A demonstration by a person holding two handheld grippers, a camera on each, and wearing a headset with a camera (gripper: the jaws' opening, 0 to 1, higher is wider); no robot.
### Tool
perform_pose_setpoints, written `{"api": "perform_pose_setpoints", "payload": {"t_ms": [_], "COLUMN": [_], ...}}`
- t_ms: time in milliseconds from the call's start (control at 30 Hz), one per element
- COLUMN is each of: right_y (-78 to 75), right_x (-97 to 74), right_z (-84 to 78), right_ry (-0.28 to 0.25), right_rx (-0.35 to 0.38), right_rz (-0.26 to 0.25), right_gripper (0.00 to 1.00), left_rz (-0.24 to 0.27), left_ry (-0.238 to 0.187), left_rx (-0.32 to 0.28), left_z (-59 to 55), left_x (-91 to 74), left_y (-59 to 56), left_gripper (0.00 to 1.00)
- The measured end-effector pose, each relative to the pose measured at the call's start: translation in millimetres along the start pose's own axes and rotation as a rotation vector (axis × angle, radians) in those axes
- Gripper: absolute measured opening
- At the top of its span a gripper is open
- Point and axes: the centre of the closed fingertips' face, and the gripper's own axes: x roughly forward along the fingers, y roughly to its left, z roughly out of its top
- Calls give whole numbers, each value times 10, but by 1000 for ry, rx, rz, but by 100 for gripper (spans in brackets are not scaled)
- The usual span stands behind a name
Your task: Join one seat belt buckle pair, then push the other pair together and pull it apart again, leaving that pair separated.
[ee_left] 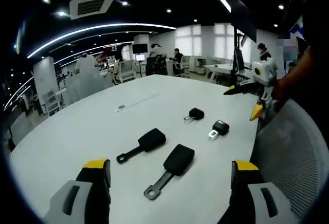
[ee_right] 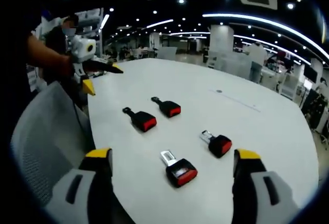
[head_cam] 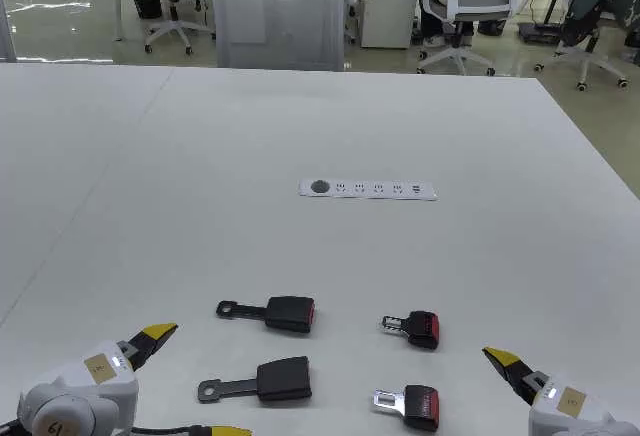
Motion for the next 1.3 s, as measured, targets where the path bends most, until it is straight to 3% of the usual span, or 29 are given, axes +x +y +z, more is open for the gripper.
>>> {"api": "perform_pose_setpoints", "payload": {"t_ms": [733,1300], "right_y": [-33,-50], "right_x": [-4,0], "right_z": [-6,9], "right_ry": [2,5], "right_rx": [-2,-8], "right_rz": [-9,-5], "right_gripper": [100,99], "left_rz": [-6,-4], "left_ry": [0,-2], "left_rx": [4,7], "left_z": [55,41], "left_x": [20,5], "left_y": [-38,13], "left_gripper": [98,97]}}
